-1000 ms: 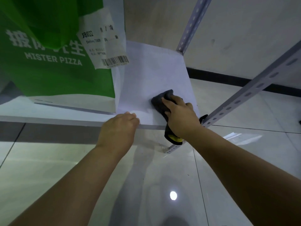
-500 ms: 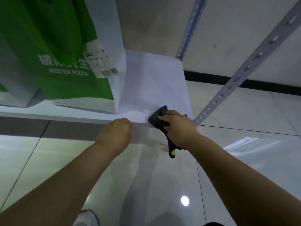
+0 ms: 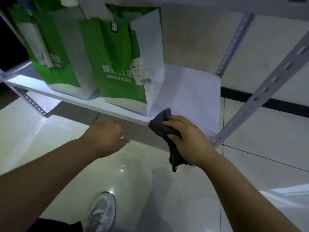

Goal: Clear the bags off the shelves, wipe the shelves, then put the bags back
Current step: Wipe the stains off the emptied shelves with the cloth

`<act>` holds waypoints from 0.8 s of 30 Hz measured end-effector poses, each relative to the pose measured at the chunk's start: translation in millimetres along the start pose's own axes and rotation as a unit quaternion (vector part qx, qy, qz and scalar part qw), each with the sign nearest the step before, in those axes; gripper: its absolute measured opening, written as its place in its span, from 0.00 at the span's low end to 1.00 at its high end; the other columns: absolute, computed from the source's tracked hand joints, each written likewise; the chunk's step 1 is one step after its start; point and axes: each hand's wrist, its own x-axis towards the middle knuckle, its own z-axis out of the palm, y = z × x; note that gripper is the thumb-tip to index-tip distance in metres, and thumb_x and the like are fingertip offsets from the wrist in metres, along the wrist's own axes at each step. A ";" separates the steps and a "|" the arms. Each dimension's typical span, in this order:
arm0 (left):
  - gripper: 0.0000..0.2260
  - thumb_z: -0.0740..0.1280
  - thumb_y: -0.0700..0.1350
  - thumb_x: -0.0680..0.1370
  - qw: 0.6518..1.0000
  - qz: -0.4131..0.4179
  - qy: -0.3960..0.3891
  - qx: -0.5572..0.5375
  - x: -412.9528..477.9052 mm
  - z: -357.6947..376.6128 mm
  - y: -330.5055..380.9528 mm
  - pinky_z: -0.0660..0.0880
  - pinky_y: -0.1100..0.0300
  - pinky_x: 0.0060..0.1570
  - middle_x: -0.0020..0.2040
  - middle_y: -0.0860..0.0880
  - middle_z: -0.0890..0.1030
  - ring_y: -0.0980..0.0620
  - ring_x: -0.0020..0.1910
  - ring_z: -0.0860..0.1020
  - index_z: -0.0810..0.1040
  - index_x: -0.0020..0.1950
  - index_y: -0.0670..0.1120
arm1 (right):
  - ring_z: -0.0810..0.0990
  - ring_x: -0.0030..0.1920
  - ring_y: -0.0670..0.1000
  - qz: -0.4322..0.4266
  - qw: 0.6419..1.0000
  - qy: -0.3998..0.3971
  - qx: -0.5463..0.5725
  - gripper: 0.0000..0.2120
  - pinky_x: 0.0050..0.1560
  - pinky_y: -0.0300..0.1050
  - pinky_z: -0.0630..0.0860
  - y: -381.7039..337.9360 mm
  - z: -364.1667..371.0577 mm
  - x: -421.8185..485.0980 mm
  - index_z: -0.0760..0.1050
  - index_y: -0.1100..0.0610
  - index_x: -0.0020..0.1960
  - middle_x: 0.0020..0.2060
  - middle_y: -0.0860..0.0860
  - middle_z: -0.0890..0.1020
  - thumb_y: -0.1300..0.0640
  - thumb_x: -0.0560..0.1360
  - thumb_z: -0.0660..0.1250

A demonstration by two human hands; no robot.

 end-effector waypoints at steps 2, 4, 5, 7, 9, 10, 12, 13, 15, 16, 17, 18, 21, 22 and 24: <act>0.16 0.61 0.59 0.76 1.000 -0.013 0.007 0.012 -13.9 -3.0 -11.0 0.74 0.55 0.55 0.63 0.54 0.76 0.50 0.59 0.75 0.75 0.62 0.56 | 0.69 0.65 0.50 -0.024 1.000 -0.003 0.008 0.19 0.64 0.38 0.62 -13.2 3.9 2.0 0.72 0.51 0.67 0.69 0.46 0.68 0.61 0.77 0.63; 0.16 0.61 0.59 0.76 0.999 -0.022 0.017 0.026 -26.6 -4.3 -23.4 0.73 0.57 0.55 0.63 0.57 0.76 0.53 0.59 0.75 0.75 0.61 0.57 | 0.69 0.66 0.50 -0.043 0.999 -0.006 0.010 0.19 0.64 0.39 0.62 -26.0 9.0 4.5 0.72 0.50 0.66 0.69 0.46 0.68 0.61 0.76 0.63; 0.16 0.61 0.59 0.76 0.999 -0.027 0.020 0.031 -32.3 -4.4 -30.6 0.72 0.59 0.54 0.63 0.58 0.75 0.54 0.59 0.75 0.75 0.61 0.57 | 0.69 0.66 0.50 -0.051 0.999 -0.008 0.014 0.19 0.65 0.40 0.63 -32.3 12.2 6.0 0.72 0.50 0.66 0.69 0.46 0.68 0.61 0.76 0.63; 0.15 0.60 0.60 0.76 0.998 -0.041 0.028 0.038 -41.7 -3.8 -47.3 0.71 0.60 0.53 0.62 0.59 0.75 0.55 0.58 0.75 0.75 0.61 0.58 | 0.68 0.66 0.50 -0.060 0.998 -0.010 0.024 0.19 0.66 0.43 0.64 -43.9 20.1 10.7 0.72 0.50 0.66 0.69 0.46 0.68 0.61 0.76 0.63; 0.15 0.61 0.60 0.76 0.997 -0.052 0.036 0.040 -47.6 -1.3 -67.0 0.71 0.60 0.53 0.62 0.60 0.76 0.55 0.58 0.75 0.75 0.61 0.58 | 0.68 0.66 0.49 -0.060 0.998 -0.012 0.026 0.19 0.67 0.44 0.64 -54.6 31.2 18.1 0.72 0.49 0.67 0.69 0.45 0.68 0.61 0.77 0.63; 0.15 0.60 0.60 0.76 0.997 -0.055 0.040 0.041 -49.7 1.6 -77.8 0.72 0.60 0.52 0.62 0.60 0.76 0.55 0.59 0.75 0.75 0.61 0.58 | 0.68 0.66 0.49 -0.060 0.998 -0.011 0.026 0.19 0.67 0.44 0.64 -59.9 38.4 22.2 0.72 0.50 0.67 0.69 0.45 0.68 0.61 0.76 0.63; 0.15 0.60 0.60 0.76 0.996 -0.057 0.047 0.045 -51.7 9.5 -102.4 0.71 0.60 0.52 0.62 0.61 0.76 0.56 0.59 0.75 0.75 0.61 0.59 | 0.68 0.66 0.49 -0.061 0.998 -0.002 0.018 0.19 0.67 0.42 0.63 -71.6 56.1 33.2 0.72 0.50 0.67 0.69 0.45 0.68 0.61 0.76 0.63; 0.15 0.60 0.60 0.76 0.996 -0.056 0.050 0.045 -52.4 14.4 -115.7 0.71 0.61 0.51 0.62 0.61 0.75 0.56 0.59 0.74 0.74 0.61 0.59 | 0.68 0.66 0.49 -0.059 0.998 0.005 0.012 0.20 0.67 0.42 0.63 -78.4 66.5 38.8 0.72 0.50 0.66 0.69 0.45 0.68 0.61 0.76 0.63; 0.15 0.60 0.60 0.76 0.996 -0.051 0.057 0.042 -55.2 24.7 -144.5 0.70 0.62 0.51 0.62 0.62 0.75 0.56 0.60 0.74 0.74 0.61 0.59 | 0.68 0.66 0.49 -0.057 0.998 0.019 0.000 0.20 0.67 0.42 0.63 -94.7 89.2 51.3 0.72 0.49 0.66 0.69 0.45 0.68 0.61 0.76 0.64; 0.15 0.60 0.60 0.76 0.996 -0.048 0.059 0.038 -57.7 29.3 -159.9 0.70 0.62 0.50 0.62 0.62 0.75 0.57 0.59 0.74 0.74 0.61 0.59 | 0.68 0.66 0.49 -0.056 0.998 0.023 -0.007 0.20 0.66 0.40 0.62 -104.3 100.8 57.6 0.73 0.49 0.66 0.69 0.45 0.69 0.61 0.76 0.64; 0.15 0.60 0.60 0.76 0.997 -0.046 0.057 0.035 -60.9 33.3 -176.1 0.70 0.62 0.50 0.62 0.62 0.75 0.57 0.59 0.74 0.74 0.61 0.59 | 0.68 0.66 0.49 -0.055 0.998 0.025 -0.016 0.19 0.65 0.40 0.61 -115.1 112.6 64.2 0.73 0.49 0.66 0.69 0.45 0.69 0.61 0.76 0.64; 0.15 0.60 0.60 0.76 0.997 -0.043 0.055 0.035 -64.2 36.3 -193.1 0.70 0.63 0.49 0.62 0.62 0.75 0.57 0.58 0.75 0.74 0.62 0.59 | 0.68 0.66 0.49 -0.054 0.998 0.025 -0.025 0.19 0.65 0.40 0.61 -126.6 124.3 71.4 0.73 0.49 0.66 0.69 0.45 0.69 0.60 0.76 0.64; 0.16 0.59 0.61 0.76 0.997 -0.037 0.048 0.038 -72.1 38.9 -251.4 0.70 0.62 0.49 0.62 0.61 0.76 0.57 0.57 0.76 0.73 0.62 0.59 | 0.67 0.66 0.50 -0.043 0.998 0.019 -0.043 0.19 0.65 0.42 0.62 -167.0 159.3 95.8 0.73 0.49 0.66 0.69 0.44 0.68 0.59 0.76 0.63; 0.16 0.59 0.61 0.76 0.997 -0.037 0.051 0.039 -74.0 37.8 -272.7 0.71 0.61 0.50 0.62 0.61 0.76 0.56 0.58 0.76 0.73 0.62 0.59 | 0.67 0.66 0.50 -0.040 0.998 0.018 -0.047 0.18 0.65 0.42 0.62 -181.5 170.3 105.5 0.73 0.49 0.66 0.69 0.44 0.68 0.59 0.76 0.63; 0.16 0.59 0.61 0.76 0.997 -0.037 0.059 0.036 -76.2 33.1 -316.7 0.72 0.60 0.51 0.62 0.61 0.76 0.55 0.58 0.75 0.74 0.62 0.59 | 0.68 0.66 0.50 -0.036 0.997 0.016 -0.062 0.18 0.65 0.43 0.63 -212.9 191.0 128.6 0.73 0.48 0.66 0.69 0.43 0.68 0.59 0.77 0.63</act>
